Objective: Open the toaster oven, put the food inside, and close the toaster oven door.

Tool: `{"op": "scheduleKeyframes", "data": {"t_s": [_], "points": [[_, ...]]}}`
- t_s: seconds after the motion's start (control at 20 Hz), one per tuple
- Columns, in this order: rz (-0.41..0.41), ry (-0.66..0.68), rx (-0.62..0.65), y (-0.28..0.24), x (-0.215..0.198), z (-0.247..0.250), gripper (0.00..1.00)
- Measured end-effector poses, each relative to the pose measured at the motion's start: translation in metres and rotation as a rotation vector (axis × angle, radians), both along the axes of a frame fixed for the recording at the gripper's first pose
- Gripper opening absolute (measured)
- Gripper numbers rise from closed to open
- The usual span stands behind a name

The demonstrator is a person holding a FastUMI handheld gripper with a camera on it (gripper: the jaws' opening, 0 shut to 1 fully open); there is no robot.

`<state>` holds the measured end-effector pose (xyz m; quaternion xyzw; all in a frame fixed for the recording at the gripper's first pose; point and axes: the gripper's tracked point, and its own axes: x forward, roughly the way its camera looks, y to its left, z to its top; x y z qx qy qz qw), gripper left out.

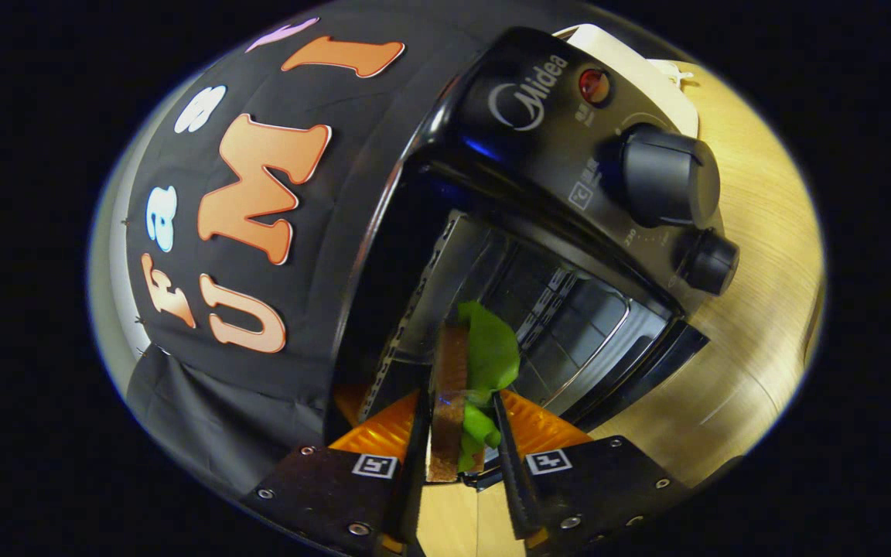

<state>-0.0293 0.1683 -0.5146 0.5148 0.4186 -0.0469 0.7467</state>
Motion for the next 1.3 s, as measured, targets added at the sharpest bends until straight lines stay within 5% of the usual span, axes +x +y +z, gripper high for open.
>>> {"op": "scheduleKeyframes", "data": {"t_s": [0.1,0.25,1.1,1.3], "points": [[0.038,0.015,-0.013,-0.002,-0.009,0.005,0.63],[0.112,0.057,-0.053,-0.015,-0.033,0.012,0.97],[0.674,0.157,-0.289,-0.046,-0.209,0.054,0.98],[0.747,0.179,-0.326,-0.047,-0.222,0.041,0.98]]}}
